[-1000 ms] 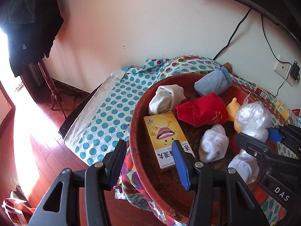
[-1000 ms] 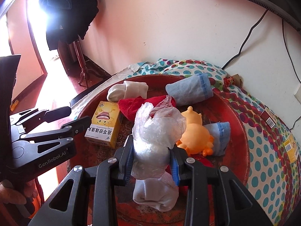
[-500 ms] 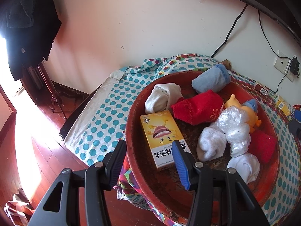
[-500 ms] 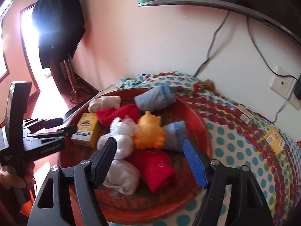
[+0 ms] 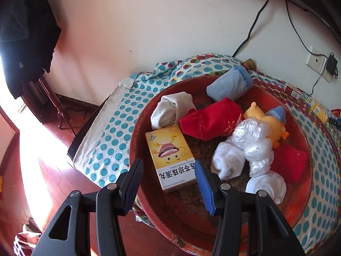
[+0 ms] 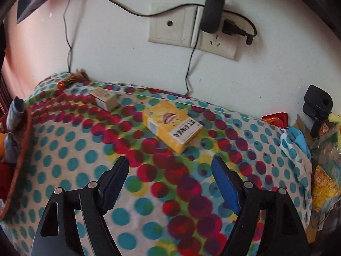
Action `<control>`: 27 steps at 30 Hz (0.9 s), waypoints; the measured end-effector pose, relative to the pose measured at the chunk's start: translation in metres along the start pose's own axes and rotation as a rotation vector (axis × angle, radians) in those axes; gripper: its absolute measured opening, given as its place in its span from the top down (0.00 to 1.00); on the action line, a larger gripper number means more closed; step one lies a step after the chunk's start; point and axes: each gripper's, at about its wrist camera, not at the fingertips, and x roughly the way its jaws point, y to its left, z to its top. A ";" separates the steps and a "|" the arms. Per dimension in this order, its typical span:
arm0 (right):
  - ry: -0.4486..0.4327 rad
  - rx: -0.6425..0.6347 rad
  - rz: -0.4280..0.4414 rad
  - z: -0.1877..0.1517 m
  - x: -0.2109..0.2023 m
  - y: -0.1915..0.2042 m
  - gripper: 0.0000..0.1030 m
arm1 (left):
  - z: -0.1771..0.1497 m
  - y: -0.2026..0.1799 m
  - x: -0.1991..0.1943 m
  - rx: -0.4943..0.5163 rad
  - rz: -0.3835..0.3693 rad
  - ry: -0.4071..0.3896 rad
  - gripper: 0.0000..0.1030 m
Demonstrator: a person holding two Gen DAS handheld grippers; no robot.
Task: Organize objects
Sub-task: 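Grasp the yellow medicine box on the bedspread with the right gripper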
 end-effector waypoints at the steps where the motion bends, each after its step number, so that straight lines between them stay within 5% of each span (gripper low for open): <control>1: 0.009 -0.011 0.005 0.004 0.011 -0.004 0.25 | 0.006 -0.007 -0.003 0.026 0.019 -0.001 0.50; 10: 0.028 -0.154 0.102 0.025 0.075 0.001 0.25 | 0.079 -0.122 -0.009 0.175 -0.078 0.010 0.41; 13: 0.014 -0.137 0.158 0.021 0.073 -0.001 0.43 | 0.102 -0.180 0.001 0.247 -0.118 0.005 0.40; 16: 0.010 -0.103 0.172 0.007 0.060 -0.006 0.47 | 0.119 -0.240 0.023 0.267 -0.166 0.043 0.40; 21: 0.014 -0.034 0.198 -0.032 0.027 -0.020 0.47 | 0.153 -0.319 0.076 0.134 -0.259 0.140 0.40; 27: 0.044 0.002 0.234 -0.050 0.018 -0.026 0.47 | 0.191 -0.366 0.132 -0.070 -0.225 0.236 0.40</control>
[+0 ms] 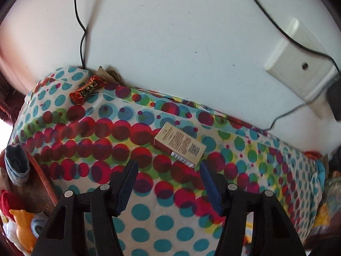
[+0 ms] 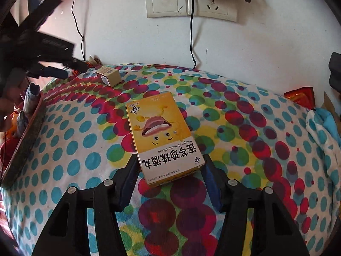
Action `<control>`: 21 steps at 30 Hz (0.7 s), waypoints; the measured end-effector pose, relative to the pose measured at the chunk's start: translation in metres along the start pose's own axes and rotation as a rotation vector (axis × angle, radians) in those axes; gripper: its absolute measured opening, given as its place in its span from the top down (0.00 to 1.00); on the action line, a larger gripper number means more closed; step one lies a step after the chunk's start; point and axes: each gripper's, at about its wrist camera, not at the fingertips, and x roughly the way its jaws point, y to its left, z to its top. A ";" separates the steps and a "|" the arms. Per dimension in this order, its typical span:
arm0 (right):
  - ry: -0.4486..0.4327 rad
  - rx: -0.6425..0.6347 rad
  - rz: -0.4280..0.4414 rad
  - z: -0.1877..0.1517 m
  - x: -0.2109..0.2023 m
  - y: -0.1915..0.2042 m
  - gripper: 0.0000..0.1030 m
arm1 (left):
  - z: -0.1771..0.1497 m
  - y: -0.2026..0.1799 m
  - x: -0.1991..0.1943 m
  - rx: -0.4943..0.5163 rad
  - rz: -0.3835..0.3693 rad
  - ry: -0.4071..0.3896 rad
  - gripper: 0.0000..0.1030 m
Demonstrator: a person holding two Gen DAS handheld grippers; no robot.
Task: Organize objects
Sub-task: 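Grasp the yellow medicine box on the bedspread with the right gripper, then grasp the small beige box on the bedspread with the left gripper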
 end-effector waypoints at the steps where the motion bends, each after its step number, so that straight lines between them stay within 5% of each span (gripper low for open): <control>1: 0.002 -0.008 -0.008 0.001 -0.001 -0.001 0.46 | 0.007 -0.001 0.008 -0.042 -0.004 0.019 0.40; 5: 0.011 -0.048 -0.013 0.000 0.001 0.007 0.45 | 0.021 0.000 0.030 -0.164 0.008 0.057 0.40; 10: 0.011 -0.060 0.003 -0.001 0.001 0.010 0.45 | 0.023 -0.009 0.051 -0.195 0.041 0.083 0.40; 14: 0.008 -0.051 0.017 -0.001 0.001 0.008 0.45 | 0.014 -0.012 0.056 -0.169 0.032 0.053 0.41; 17: 0.006 -0.041 0.029 0.000 0.000 0.005 0.45 | 0.007 -0.015 0.055 -0.081 0.036 0.037 0.67; 21: 0.010 -0.053 0.015 0.002 -0.001 0.004 0.45 | -0.005 -0.012 0.049 0.002 0.033 0.031 0.67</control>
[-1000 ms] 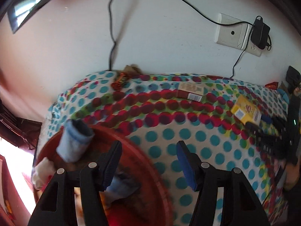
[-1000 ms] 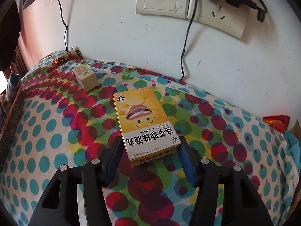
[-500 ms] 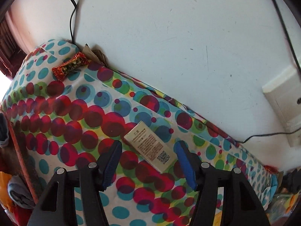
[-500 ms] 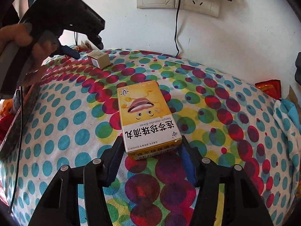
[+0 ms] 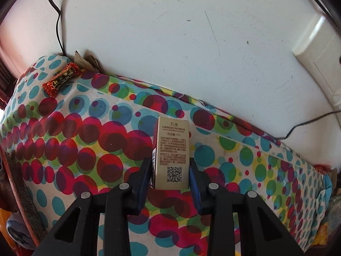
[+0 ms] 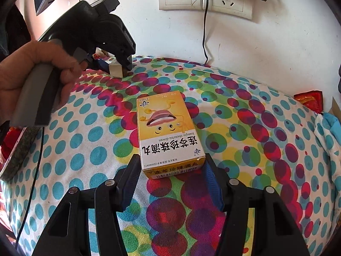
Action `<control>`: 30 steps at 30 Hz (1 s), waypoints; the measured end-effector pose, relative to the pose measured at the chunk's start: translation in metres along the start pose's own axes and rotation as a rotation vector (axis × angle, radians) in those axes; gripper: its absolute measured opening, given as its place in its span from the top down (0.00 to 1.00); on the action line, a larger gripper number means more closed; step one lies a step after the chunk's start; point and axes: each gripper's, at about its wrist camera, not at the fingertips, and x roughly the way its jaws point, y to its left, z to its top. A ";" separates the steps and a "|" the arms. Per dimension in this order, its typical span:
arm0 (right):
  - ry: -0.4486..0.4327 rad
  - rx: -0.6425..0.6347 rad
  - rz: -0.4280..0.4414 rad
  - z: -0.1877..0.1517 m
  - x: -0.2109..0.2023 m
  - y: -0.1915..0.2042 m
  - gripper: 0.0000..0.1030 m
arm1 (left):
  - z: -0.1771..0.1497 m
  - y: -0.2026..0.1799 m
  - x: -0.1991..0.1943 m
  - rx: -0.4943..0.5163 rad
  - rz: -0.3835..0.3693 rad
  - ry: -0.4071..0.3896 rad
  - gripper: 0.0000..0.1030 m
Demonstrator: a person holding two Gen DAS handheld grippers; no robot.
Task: Organize objects
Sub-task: 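Grasp the small beige box on the bedspread with the left gripper, then lift the small beige box with the left gripper toward the red tray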
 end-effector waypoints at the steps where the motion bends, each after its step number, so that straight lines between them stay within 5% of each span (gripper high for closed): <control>1: 0.001 -0.003 -0.003 0.001 0.000 0.000 0.45 | -0.004 0.002 -0.002 0.011 0.000 -0.002 0.67; 14: 0.006 -0.020 -0.031 0.003 0.000 0.000 0.45 | -0.119 0.031 -0.053 0.233 0.050 -0.061 0.67; 19: 0.007 -0.026 -0.041 0.002 0.000 0.001 0.46 | -0.166 0.015 -0.081 0.346 0.053 -0.119 0.67; 30: 0.021 0.093 -0.134 -0.015 -0.017 0.004 0.54 | -0.222 0.014 -0.124 0.450 0.054 -0.200 0.67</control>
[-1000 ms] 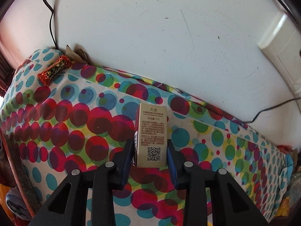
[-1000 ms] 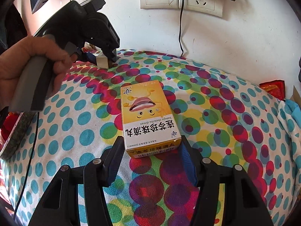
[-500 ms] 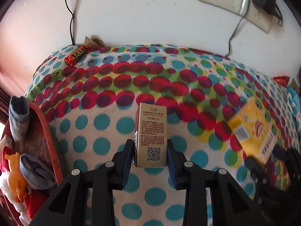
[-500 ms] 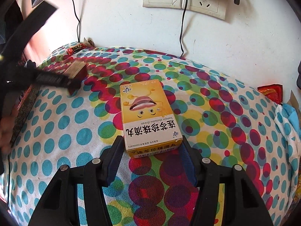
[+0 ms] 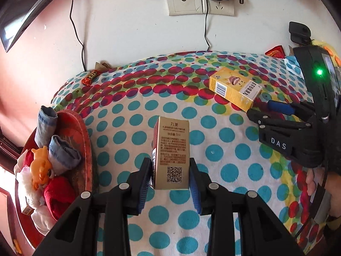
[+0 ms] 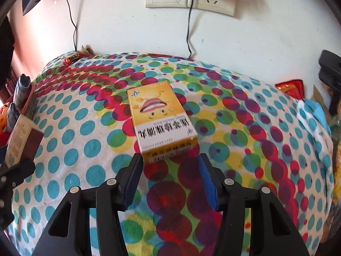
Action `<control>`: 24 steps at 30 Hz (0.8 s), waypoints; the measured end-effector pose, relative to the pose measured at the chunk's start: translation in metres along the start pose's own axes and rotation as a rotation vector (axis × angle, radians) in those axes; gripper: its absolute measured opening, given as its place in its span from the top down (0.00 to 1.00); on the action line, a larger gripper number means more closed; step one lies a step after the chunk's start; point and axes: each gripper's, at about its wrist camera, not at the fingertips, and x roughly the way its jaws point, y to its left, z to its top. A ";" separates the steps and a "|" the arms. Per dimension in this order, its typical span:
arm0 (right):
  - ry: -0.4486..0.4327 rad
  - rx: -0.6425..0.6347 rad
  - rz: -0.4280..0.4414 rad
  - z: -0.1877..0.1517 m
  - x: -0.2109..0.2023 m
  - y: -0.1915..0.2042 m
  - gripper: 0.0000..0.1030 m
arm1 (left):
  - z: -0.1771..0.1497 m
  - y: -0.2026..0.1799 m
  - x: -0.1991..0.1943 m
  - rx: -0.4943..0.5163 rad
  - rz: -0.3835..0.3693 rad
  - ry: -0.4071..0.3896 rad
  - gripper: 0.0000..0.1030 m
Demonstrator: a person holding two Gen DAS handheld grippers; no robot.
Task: Organize objects
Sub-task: 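Lift the small beige box with the left gripper toward the red tray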
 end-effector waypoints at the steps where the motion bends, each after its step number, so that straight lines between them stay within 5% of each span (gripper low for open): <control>1: -0.004 0.005 -0.010 -0.003 -0.002 -0.001 0.55 | -0.003 0.000 -0.004 -0.008 0.006 -0.003 0.67; 6: -0.022 0.025 -0.010 -0.008 -0.005 -0.004 0.59 | -0.018 0.007 -0.024 -0.059 -0.052 -0.010 0.67; 11: -0.009 -0.005 0.022 -0.004 0.000 0.003 0.28 | -0.030 0.009 -0.026 -0.048 -0.037 0.005 0.67; 18: 0.000 0.085 0.058 0.027 0.016 -0.004 0.29 | -0.038 0.021 -0.025 -0.053 -0.057 0.002 0.67; 20: 0.023 0.046 0.021 0.034 0.022 0.004 0.44 | -0.037 0.029 -0.023 -0.083 -0.093 0.009 0.67; 24: 0.008 0.002 -0.035 0.028 0.019 0.017 0.47 | -0.036 0.038 -0.018 -0.128 -0.094 -0.001 0.66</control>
